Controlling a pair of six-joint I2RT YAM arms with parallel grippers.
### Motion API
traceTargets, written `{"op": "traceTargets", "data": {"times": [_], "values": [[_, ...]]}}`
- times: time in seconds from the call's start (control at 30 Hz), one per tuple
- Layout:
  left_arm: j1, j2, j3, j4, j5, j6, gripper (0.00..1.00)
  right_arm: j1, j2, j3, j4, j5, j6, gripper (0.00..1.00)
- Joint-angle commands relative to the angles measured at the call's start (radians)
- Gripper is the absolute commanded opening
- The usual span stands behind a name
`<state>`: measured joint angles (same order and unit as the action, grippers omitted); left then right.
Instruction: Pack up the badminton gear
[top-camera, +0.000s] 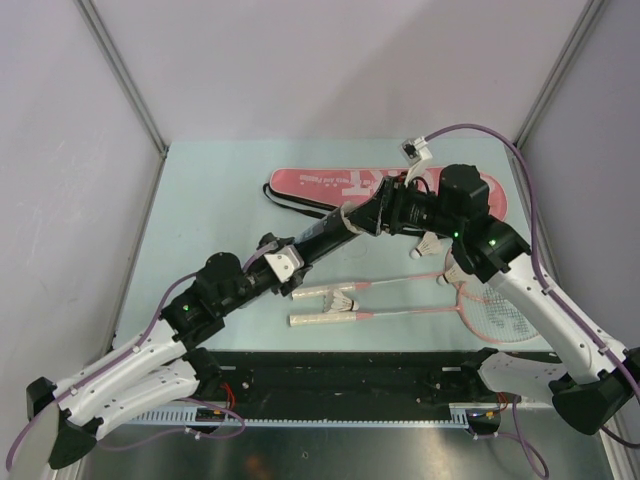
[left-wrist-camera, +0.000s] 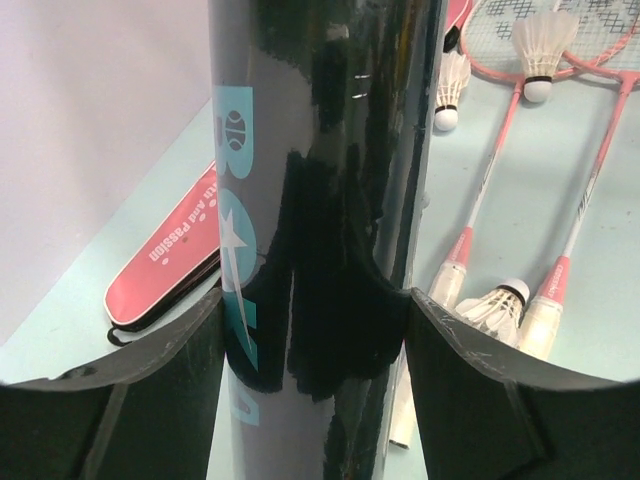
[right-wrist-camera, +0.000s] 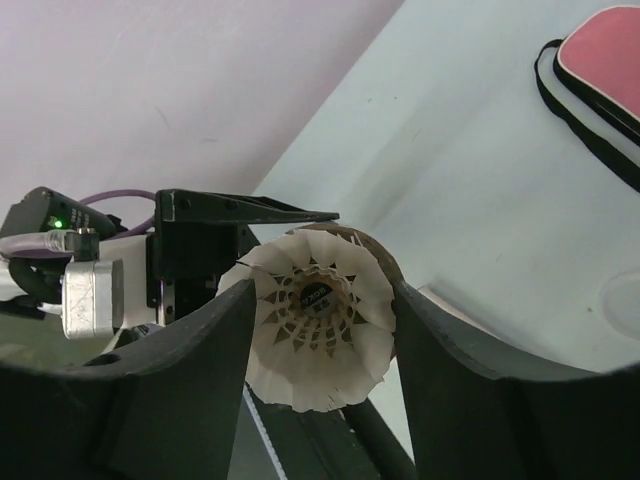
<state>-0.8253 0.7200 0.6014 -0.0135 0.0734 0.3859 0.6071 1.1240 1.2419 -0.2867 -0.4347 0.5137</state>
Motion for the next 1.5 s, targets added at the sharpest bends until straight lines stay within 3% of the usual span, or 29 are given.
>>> {"op": "traceTargets", "data": {"times": [0.0,0.43,0.7,0.83,1.03,1.27,1.37,1.47], "values": [[-0.011,-0.017,0.015,0.07,0.011,0.028,0.21,0.0,0.013,0.028,-0.054,-0.001,-0.069,0.64],[-0.012,-0.017,0.015,0.072,0.009,0.028,0.2,-0.061,-0.024,0.028,-0.134,0.01,-0.112,0.78],[-0.014,-0.021,0.015,0.072,0.006,0.027,0.19,0.1,0.101,0.028,-0.059,0.077,-0.08,0.79],[-0.015,-0.028,0.012,0.072,-0.004,0.028,0.19,0.115,0.128,0.027,-0.032,0.105,-0.076,0.79],[-0.02,-0.03,0.021,0.072,-0.072,0.028,0.18,0.071,-0.03,0.027,-0.101,0.221,-0.116,0.84],[-0.02,-0.018,0.032,0.09,-0.351,0.044,0.16,0.023,-0.255,-0.125,-0.114,0.401,-0.077,0.94],[-0.02,-0.005,0.04,0.096,-0.48,0.045,0.15,0.028,-0.256,-0.217,-0.146,0.582,0.072,0.91],[-0.02,0.01,0.046,0.113,-0.638,0.053,0.15,0.078,-0.155,-0.245,-0.236,0.704,0.219,0.88]]}}
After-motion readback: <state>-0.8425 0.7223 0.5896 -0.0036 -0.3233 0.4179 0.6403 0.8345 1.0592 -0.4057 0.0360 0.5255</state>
